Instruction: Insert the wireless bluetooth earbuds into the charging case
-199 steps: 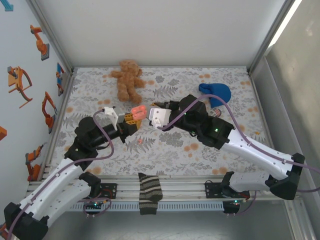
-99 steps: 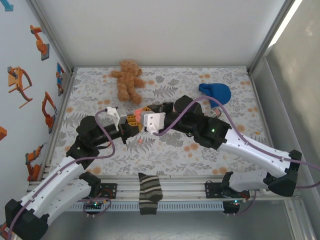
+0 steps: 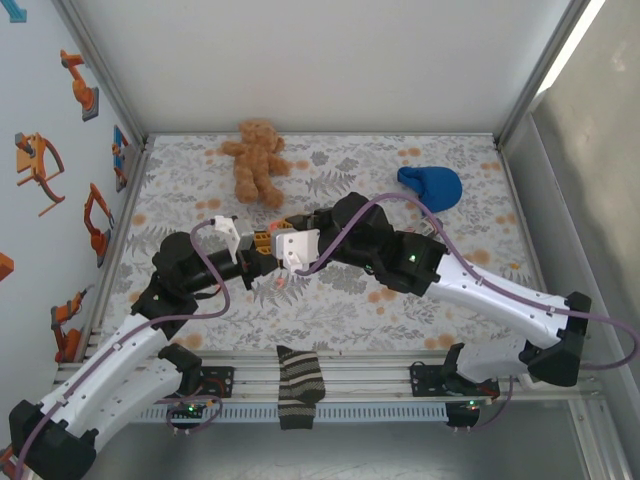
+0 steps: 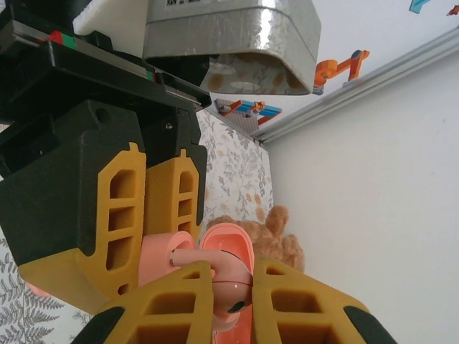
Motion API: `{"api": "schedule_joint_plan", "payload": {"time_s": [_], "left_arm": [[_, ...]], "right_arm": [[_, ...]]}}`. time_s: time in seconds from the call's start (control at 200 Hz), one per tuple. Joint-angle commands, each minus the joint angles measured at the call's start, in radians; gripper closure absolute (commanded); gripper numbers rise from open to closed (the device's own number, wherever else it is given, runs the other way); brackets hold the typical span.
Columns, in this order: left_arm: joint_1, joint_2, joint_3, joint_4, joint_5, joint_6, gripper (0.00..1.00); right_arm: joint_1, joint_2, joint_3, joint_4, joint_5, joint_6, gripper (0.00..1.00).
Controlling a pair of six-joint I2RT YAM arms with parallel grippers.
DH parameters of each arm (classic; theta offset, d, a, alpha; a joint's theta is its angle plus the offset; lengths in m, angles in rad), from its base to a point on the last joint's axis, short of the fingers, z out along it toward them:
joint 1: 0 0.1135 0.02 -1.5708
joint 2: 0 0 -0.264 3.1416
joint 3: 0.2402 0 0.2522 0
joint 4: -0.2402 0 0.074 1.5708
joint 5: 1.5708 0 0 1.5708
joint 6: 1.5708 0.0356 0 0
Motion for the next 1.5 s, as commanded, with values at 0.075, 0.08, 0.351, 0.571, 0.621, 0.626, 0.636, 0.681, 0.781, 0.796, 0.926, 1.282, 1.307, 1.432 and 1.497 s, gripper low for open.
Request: {"api": "schedule_joint_plan", "payload": {"time_s": [0.075,0.08,0.351,0.571,0.621,0.626,0.636,0.681,0.781,0.796,0.926,1.282,1.307,1.432,1.497], "left_arm": [[-0.006,-0.017,0.031,0.005,0.023,0.024,0.81],[-0.006,-0.018,0.032,0.005,0.023,0.023,0.81],[-0.006,-0.021,0.034,-0.003,0.024,0.027,0.81],[-0.006,-0.029,0.035,-0.012,0.022,0.032,0.81],[-0.005,-0.032,0.034,-0.013,0.022,0.035,0.81],[-0.005,-0.032,0.035,-0.014,0.021,0.035,0.81],[-0.006,-0.032,0.035,-0.014,0.021,0.034,0.81],[-0.006,-0.034,0.034,-0.016,0.02,0.035,0.81],[-0.005,-0.04,0.032,-0.016,0.014,0.038,0.81],[-0.005,-0.041,0.031,-0.016,0.013,0.037,0.81],[-0.006,-0.048,0.028,-0.013,0.008,0.039,0.81],[-0.007,-0.053,0.027,-0.018,0.007,0.04,0.81],[-0.006,-0.053,0.027,-0.017,0.006,0.039,0.81],[-0.008,-0.052,0.027,-0.017,0.006,0.038,0.81],[-0.008,-0.054,0.026,-0.016,0.008,0.04,0.81]], "right_arm": [[0.007,0.009,0.044,-0.01,0.02,-0.012,0.87],[0.008,0.01,0.045,-0.009,0.021,-0.012,0.87],[0.01,0.024,0.056,-0.017,0.035,-0.017,0.86],[0.017,0.043,0.069,-0.036,0.039,-0.026,0.86],[0.019,0.045,0.07,-0.038,0.035,-0.025,0.86],[0.018,0.045,0.07,-0.039,0.034,-0.024,0.86],[0.018,0.044,0.071,-0.039,0.033,-0.024,0.85],[0.018,0.044,0.073,-0.048,0.026,-0.021,0.85],[0.019,0.042,0.081,-0.077,0.009,-0.011,0.84],[0.019,0.041,0.082,-0.081,0.007,-0.008,0.84],[0.018,0.036,0.092,-0.113,-0.003,0.003,0.82],[0.019,0.053,0.099,-0.108,-0.032,0.019,0.82],[0.019,0.054,0.1,-0.107,-0.036,0.02,0.82],[0.018,0.065,0.104,-0.103,-0.056,0.029,0.81],[0.019,0.07,0.109,-0.106,-0.063,0.033,0.81]]}}
